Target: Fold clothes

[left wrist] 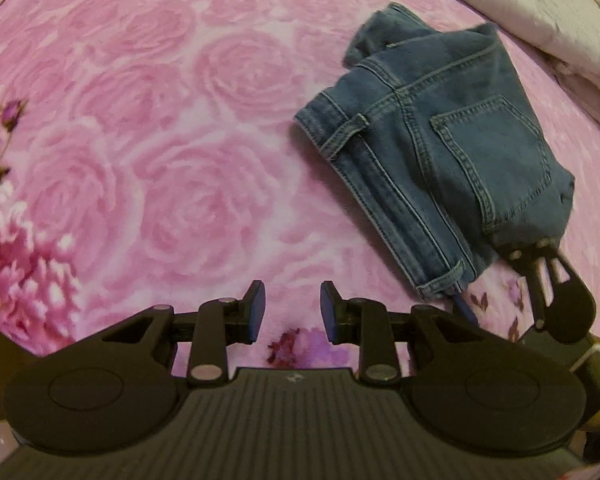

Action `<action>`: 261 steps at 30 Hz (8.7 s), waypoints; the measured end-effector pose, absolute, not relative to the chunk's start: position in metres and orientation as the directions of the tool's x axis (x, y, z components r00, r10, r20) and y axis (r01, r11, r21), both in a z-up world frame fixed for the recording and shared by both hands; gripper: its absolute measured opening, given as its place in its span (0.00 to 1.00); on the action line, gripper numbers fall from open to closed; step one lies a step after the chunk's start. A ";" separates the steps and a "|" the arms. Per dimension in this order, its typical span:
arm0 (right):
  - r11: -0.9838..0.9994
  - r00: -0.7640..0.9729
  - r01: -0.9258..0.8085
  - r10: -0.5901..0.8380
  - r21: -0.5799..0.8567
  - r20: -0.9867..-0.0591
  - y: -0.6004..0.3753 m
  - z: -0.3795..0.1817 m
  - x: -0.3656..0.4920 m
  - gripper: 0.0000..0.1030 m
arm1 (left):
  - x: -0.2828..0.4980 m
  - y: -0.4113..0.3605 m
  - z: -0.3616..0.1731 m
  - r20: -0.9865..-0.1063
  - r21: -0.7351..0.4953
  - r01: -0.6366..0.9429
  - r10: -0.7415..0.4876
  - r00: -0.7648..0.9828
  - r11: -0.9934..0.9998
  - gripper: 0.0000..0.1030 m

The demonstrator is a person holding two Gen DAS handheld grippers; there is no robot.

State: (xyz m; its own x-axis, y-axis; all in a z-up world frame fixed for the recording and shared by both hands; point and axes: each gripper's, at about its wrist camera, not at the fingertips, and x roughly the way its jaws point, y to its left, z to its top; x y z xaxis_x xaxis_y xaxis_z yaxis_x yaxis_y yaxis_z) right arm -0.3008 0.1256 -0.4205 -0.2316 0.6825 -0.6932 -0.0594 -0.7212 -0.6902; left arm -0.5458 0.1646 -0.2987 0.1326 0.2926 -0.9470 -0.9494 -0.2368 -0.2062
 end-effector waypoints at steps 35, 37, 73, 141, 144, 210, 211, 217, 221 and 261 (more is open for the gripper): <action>-0.467 -0.799 -0.183 0.584 0.865 0.146 0.350 0.153 -0.233 0.06 | -0.663 0.151 -0.046 -0.661 -0.257 -0.868 0.732 -0.164 -0.426 0.23; -0.359 -0.664 -0.263 0.741 0.896 0.102 0.345 0.145 -0.184 0.06 | -0.650 0.155 -0.058 -0.687 -0.246 -0.883 0.715 -0.133 -0.400 0.23; 0.734 -0.206 -0.453 0.466 0.506 -0.860 0.177 -0.323 0.107 0.76 | -0.410 0.204 -0.341 -0.922 -0.070 -0.995 0.386 0.037 -0.073 0.25; 0.813 -0.117 -0.278 0.500 0.512 -0.858 0.169 -0.327 0.049 0.12 | -0.759 0.119 -0.269 -0.724 -0.168 -0.779 0.612 -0.318 -0.604 0.10; 0.816 -0.142 -0.278 0.487 0.507 -0.862 0.170 -0.333 0.046 0.12 | -0.764 0.104 -0.310 -0.846 -0.207 -0.645 0.465 -0.259 -0.736 0.10; 0.666 0.044 -0.266 0.730 0.697 -0.682 0.140 -0.332 0.098 0.00 | -0.750 0.116 -0.343 -0.832 -0.400 -0.592 0.548 -0.086 -0.700 0.09; 0.682 0.053 -0.283 0.714 0.675 -0.699 0.136 -0.325 0.095 0.00 | -0.751 0.114 -0.342 -0.825 -0.414 -0.587 0.559 -0.082 -0.696 0.09; 0.832 0.120 -0.312 0.514 0.459 -0.849 0.113 -0.332 0.089 0.00 | -0.764 0.112 -0.340 -0.782 -0.486 -0.551 0.619 -0.072 -0.678 0.11; 0.866 0.126 -0.178 0.491 0.468 -0.862 0.102 -0.343 0.100 0.03 | -0.775 0.115 -0.335 -0.740 -0.540 -0.525 0.669 -0.077 -0.658 0.22; 0.679 0.158 -0.718 0.375 0.155 -0.913 0.192 -0.310 -0.004 0.51 | -0.677 0.149 -0.333 -0.896 -0.148 -0.850 0.433 -0.102 -0.506 0.20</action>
State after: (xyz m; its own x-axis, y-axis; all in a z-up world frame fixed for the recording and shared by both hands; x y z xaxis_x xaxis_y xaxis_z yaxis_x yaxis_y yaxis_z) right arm -0.0043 0.1919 -0.3104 0.1580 0.3755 -0.9133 -0.7179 0.6787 0.1548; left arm -0.6772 0.1490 -0.3329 -0.1018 0.4326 -0.8958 -0.8499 -0.5058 -0.1477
